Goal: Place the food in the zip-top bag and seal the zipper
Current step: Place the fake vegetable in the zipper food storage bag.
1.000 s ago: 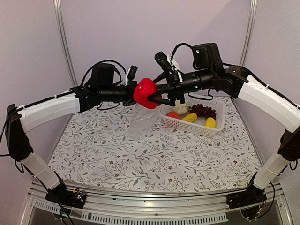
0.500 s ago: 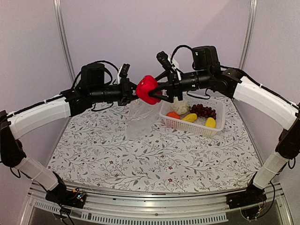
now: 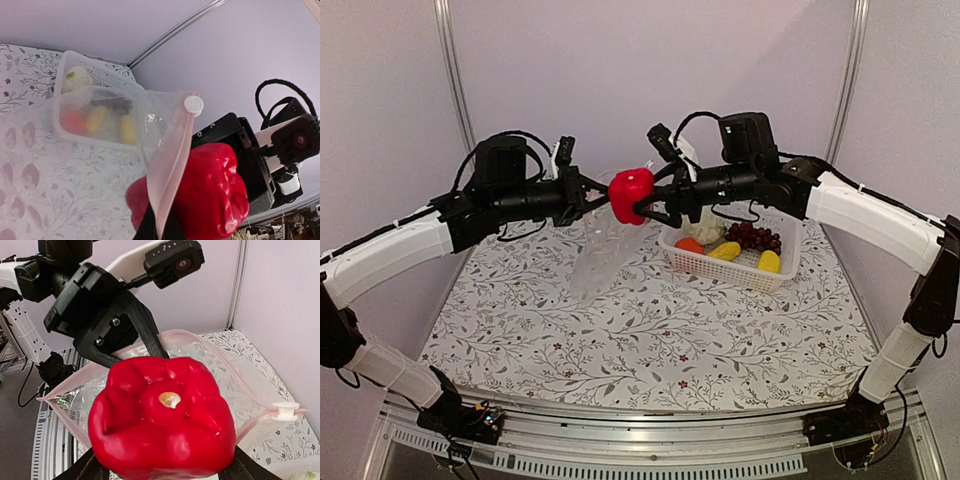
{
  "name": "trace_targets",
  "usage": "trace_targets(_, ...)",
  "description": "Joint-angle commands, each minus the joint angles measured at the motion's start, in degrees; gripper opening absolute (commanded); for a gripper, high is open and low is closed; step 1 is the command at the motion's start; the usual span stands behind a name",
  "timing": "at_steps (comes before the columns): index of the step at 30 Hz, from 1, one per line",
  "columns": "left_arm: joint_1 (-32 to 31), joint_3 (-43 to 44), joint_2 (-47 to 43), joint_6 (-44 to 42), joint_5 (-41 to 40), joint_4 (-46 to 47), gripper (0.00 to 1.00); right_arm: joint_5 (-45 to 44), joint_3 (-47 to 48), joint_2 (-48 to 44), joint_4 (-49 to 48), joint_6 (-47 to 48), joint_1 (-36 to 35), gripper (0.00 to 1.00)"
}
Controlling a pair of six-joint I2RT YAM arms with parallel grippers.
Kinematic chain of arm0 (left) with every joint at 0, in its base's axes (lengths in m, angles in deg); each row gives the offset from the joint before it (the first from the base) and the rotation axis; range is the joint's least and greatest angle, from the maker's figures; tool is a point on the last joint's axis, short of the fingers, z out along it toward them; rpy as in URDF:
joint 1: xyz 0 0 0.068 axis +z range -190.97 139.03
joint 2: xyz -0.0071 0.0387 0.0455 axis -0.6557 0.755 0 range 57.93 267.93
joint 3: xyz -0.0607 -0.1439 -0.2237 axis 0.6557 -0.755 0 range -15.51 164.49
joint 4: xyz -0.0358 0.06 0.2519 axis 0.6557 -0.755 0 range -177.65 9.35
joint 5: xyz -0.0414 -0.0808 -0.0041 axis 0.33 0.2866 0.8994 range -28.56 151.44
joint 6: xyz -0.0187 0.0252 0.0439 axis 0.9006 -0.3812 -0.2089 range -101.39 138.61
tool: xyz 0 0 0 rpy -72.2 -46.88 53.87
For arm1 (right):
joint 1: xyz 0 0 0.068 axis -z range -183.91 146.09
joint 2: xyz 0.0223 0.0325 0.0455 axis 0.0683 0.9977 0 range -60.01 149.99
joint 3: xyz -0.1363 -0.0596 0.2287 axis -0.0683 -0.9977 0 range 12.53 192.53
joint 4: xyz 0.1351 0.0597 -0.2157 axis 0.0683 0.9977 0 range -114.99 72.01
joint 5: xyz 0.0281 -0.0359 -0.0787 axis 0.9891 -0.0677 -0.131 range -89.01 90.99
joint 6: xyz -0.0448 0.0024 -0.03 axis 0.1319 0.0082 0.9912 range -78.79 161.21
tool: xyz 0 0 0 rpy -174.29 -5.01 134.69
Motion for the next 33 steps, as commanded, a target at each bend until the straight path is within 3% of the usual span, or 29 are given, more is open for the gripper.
trace_targets(1, 0.4, -0.8, -3.1, -2.4, -4.0, -0.5, 0.0, -6.3, -1.1, 2.7, 2.6, -0.7, 0.1, 0.73)
trace_targets(8, 0.3, -1.2, 0.6, -2.1, -0.4, 0.9, 0.0, -6.9, 1.9, 6.1, 5.6, 0.3, -1.2, 0.75)
trace_targets(12, 0.3, -0.7, 1.3, -4.0, -2.2, -0.7, 0.0, -10.6, 3.9, 7.2, 6.8, 0.5, -2.1, 0.74)
trace_targets(18, -0.2, 0.8, 2.3, -7.5, -4.0, -4.8, 0.01, -9.4, 4.5, 5.9, 6.8, 0.7, -3.1, 0.7)
trace_targets(26, -1.3, 4.5, 2.2, -13.1, -8.9, -11.2, 0.03, -15.8, 6.6, 9.6, 8.2, -1.6, -4.0, 0.61)
trace_targets(33, -2.1, 5.0, 2.9, -14.2, -7.6, -11.7, 0.03, -18.3, 13.7, 15.3, 11.1, -4.7, -4.0, 0.67)
